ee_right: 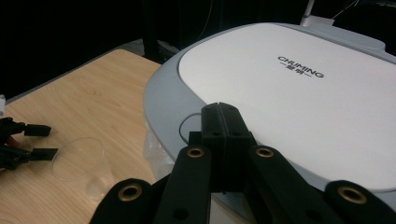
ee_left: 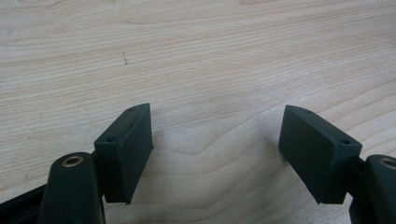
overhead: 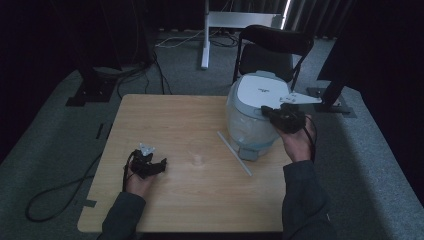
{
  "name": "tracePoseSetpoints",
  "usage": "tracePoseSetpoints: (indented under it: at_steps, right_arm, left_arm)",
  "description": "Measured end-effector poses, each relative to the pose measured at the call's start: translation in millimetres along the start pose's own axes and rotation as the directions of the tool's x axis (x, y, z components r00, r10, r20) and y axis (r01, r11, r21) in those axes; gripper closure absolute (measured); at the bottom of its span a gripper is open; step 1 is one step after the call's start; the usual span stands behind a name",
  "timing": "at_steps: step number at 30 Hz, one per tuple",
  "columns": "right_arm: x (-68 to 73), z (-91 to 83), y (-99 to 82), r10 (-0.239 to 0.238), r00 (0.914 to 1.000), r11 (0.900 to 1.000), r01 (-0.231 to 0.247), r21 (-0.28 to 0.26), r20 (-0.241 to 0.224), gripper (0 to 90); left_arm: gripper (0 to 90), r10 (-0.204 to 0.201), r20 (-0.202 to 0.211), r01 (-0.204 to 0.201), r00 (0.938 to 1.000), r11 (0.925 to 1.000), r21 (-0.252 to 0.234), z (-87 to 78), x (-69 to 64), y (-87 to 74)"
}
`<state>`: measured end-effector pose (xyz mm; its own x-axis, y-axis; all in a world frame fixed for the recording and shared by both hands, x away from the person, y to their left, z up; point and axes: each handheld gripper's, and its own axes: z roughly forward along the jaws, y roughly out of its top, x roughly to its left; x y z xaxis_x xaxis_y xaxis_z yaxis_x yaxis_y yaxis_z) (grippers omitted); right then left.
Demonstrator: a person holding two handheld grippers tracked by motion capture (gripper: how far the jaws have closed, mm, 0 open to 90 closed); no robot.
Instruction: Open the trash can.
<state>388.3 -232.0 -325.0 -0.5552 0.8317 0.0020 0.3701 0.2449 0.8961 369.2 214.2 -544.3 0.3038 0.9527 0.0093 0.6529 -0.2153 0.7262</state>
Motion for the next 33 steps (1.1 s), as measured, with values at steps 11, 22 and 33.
tracePoseSetpoints:
  at_steps: [11, 22, 33]
  right_arm:
    - [4.1, -3.1, -1.2, -0.029, 0.9992, 0.9995, 0.030, -0.009, 0.026, 77.5]
    - [12.4, -13.7, -9.9, -0.039, 0.9991, 0.9983, 0.039, -0.043, -0.015, 69.5]
    - [24.8, -11.5, -15.2, -0.070, 0.9952, 0.9972, 0.068, -0.032, -0.069, 68.2]
  left_arm:
    - [25.9, 0.002, 0.002, -0.002, 1.0000, 1.0000, 0.001, 0.0, 0.1, 0.1]
    - [25.9, 0.002, 0.002, -0.002, 1.0000, 1.0000, 0.002, 0.0, 0.1, 0.2]
    - [25.9, 0.006, 0.004, -0.006, 1.0000, 1.0000, 0.005, 0.1, 0.3, 0.6]
